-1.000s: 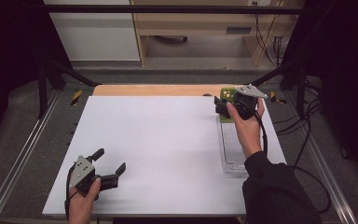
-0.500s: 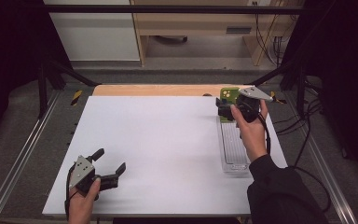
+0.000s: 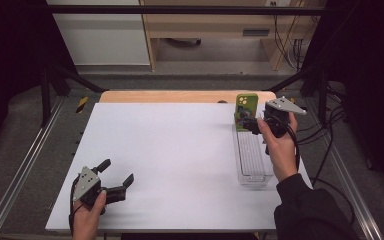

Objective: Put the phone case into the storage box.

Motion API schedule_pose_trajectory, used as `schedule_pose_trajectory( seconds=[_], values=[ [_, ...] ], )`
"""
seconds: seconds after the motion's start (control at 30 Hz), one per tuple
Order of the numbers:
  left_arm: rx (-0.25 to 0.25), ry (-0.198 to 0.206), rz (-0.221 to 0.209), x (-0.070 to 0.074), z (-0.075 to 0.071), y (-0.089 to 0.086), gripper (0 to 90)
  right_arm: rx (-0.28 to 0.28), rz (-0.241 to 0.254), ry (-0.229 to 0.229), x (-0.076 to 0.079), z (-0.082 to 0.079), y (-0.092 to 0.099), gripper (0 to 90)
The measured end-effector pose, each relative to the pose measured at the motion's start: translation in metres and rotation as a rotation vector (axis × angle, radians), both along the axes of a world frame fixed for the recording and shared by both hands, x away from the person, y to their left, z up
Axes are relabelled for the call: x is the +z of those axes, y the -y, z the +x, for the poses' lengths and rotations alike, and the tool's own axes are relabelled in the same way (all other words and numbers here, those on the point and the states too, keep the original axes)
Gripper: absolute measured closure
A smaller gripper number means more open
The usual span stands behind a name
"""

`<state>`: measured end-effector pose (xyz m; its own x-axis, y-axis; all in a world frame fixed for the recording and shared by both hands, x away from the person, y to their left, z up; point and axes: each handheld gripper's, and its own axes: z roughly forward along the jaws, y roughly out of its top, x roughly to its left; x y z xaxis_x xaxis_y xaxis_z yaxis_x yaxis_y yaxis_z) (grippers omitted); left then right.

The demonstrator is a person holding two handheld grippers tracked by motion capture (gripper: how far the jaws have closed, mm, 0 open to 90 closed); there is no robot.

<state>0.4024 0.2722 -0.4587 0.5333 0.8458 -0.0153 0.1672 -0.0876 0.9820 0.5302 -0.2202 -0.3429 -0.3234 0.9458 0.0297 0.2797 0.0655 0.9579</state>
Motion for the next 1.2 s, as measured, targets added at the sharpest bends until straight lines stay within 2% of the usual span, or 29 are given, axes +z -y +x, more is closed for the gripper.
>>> schedule_pose_trajectory(
  seconds=[0.4, 0.83, 1.07, 1.2],
  values=[
    [0.021, 0.005, -0.002, 0.001, 0.0, -0.005, 2.3, 0.016, 0.014, 0.001, -0.003, -0.021, 0.017, 5.5],
    [0.058, 0.011, -0.004, 0.003, -0.002, -0.015, 2.2, -0.002, 0.026, 0.047, -0.002, -0.047, 0.042, 5.5],
    [0.055, 0.02, -0.004, 0.006, -0.007, -0.016, 2.0, 0.001, 0.035, 0.078, -0.001, -0.059, 0.05, 5.5],
    [0.057, 0.015, -0.007, 0.006, -0.008, -0.019, 1.8, 0.006, 0.034, 0.091, -0.007, -0.07, 0.057, 5.5]
  ],
)
